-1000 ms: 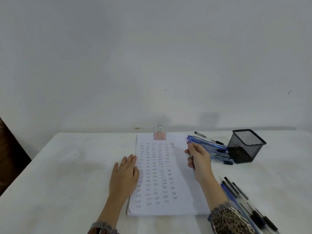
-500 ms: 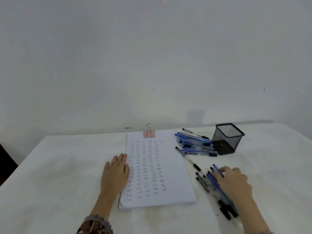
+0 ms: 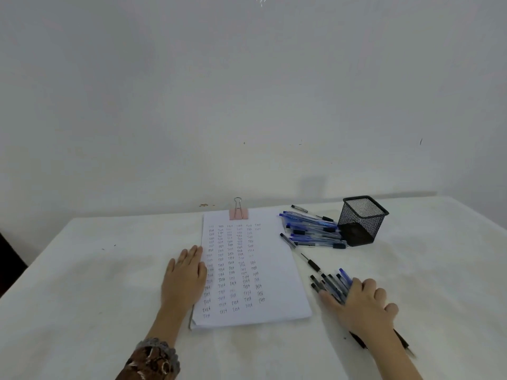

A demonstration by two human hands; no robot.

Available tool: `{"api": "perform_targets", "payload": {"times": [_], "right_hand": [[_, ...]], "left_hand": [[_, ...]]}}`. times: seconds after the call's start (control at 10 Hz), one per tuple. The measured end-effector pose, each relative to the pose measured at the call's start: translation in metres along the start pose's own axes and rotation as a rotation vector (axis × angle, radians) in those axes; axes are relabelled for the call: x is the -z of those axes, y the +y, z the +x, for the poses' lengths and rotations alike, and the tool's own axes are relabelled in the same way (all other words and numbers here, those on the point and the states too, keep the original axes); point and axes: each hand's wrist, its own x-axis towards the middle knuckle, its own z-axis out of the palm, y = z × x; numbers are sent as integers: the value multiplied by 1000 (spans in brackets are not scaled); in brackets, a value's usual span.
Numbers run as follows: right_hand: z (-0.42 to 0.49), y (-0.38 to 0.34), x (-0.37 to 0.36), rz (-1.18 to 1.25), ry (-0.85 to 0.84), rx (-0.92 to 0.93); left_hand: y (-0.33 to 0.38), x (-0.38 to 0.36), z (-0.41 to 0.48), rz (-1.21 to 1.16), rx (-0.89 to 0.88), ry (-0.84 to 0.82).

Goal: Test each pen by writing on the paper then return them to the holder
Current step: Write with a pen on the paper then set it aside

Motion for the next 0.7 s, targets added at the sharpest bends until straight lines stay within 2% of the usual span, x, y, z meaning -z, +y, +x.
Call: {"api": "perform_targets", "payload": {"times": [0.1, 0.2, 0.3, 0.4, 0.5, 0.6, 0.7], "right_hand": [[16, -17, 20, 72, 3, 34], [39, -50, 28, 26, 27, 150], [62, -73, 18, -13, -31, 221], [78, -77, 10, -10, -16, 224], [89, -72, 17, 144, 135, 239], [86, -76, 35, 781, 228, 333], [76, -92, 52, 1600, 22, 327]], "left_hand": [[0, 0, 0, 11, 1, -4], [0, 1, 0, 9, -6, -7], [-1, 1, -1, -10, -15, -9], [-1, 1, -1, -13, -18, -1], [-1, 1, -1, -19, -17, 6], [-1, 1, -1, -8, -16, 10], [-1, 0, 0, 5, -16, 13]]}}
